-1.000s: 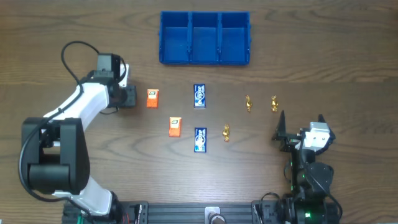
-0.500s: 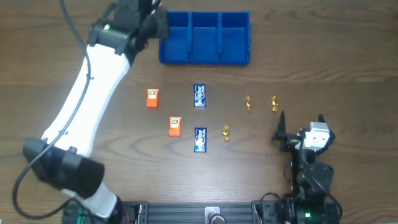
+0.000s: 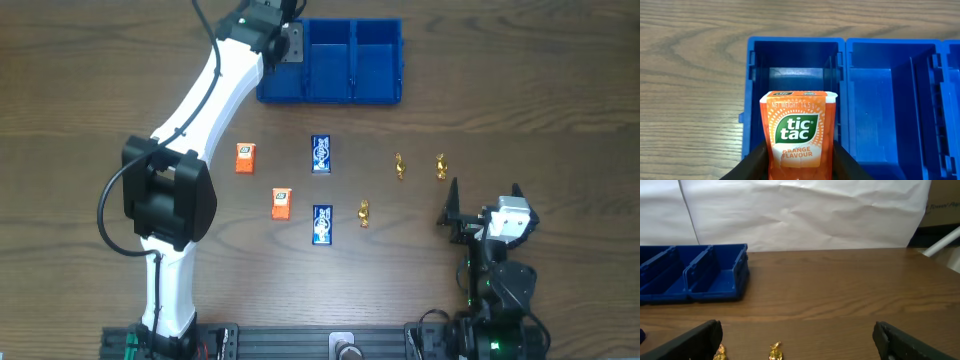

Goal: Sort Candies Into Trays

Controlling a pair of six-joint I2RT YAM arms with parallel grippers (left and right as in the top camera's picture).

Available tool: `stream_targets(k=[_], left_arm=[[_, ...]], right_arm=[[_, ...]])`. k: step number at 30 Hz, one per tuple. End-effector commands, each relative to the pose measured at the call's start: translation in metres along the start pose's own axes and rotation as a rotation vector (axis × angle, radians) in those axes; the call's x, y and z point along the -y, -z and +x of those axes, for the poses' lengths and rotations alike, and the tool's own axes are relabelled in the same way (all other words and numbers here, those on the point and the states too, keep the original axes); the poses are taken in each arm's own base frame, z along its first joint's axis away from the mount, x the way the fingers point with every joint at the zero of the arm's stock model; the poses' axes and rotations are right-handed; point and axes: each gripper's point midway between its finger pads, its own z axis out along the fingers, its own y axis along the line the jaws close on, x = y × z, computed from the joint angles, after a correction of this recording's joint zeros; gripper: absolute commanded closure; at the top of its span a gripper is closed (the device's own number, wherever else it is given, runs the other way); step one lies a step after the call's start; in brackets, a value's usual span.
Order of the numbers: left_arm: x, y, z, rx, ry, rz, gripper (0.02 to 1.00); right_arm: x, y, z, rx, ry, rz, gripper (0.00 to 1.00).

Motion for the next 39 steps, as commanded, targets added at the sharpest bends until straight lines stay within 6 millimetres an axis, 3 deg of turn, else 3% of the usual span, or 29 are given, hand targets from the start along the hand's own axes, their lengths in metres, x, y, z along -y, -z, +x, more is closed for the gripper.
stream_targets(k=[1, 3, 6, 9, 12, 14, 16, 19, 22, 26, 32, 39], left_arm=[[-0.010, 0.012, -0.017, 0.049, 0.029, -0.034, 0.717], [-0.014, 0.011, -0.017, 0.048, 0.033, -0.042, 0.630], [-0.016, 0.014, -0.017, 0.041, 0.025, -0.045, 0.375], [-0.011, 0.048, -0.026, 0.087, 0.021, -0.026, 0.272], [-0.013, 0.105, -0.027, 0.178, 0.054, 0.016, 0.233], [-0.021, 0.142, 0.000, 0.204, 0.083, 0.071, 0.226], [-0.035, 0.152, 0.047, 0.167, 0.102, 0.081, 0.222], [-0.050, 0.134, 0.108, 0.073, 0.090, 0.048, 0.222], [-0.066, 0.097, 0.176, -0.070, 0.083, -0.011, 0.226], [-0.077, 0.063, 0.219, -0.161, 0.072, -0.051, 0.237], [-0.081, 0.037, 0.231, -0.205, 0.074, -0.072, 0.255], [-0.084, 0.019, 0.221, -0.165, 0.065, -0.058, 0.259]], right_arm=[[0.000, 0.000, 0.001, -0.001, 0.014, 0.000, 0.001], [0.000, 0.000, 0.001, -0.001, 0.015, 0.000, 0.001], [0.000, 0.000, 0.001, -0.001, 0.015, 0.000, 0.001], [0.000, 0.000, 0.001, -0.001, 0.015, 0.000, 0.001], [0.000, 0.000, 0.001, -0.001, 0.015, 0.000, 0.001], [0.000, 0.000, 0.001, -0.001, 0.015, 0.000, 0.001], [0.000, 0.000, 0.001, -0.001, 0.014, 0.000, 0.001], [0.000, 0.000, 0.001, -0.001, 0.015, 0.000, 0.001], [0.000, 0.000, 0.001, -0.001, 0.015, 0.000, 0.001], [0.000, 0.000, 0.001, -0.001, 0.015, 0.000, 0.001], [0.000, 0.000, 0.001, -0.001, 0.015, 0.000, 0.001], [0.000, 0.000, 0.001, -0.001, 0.015, 0.000, 0.001]])
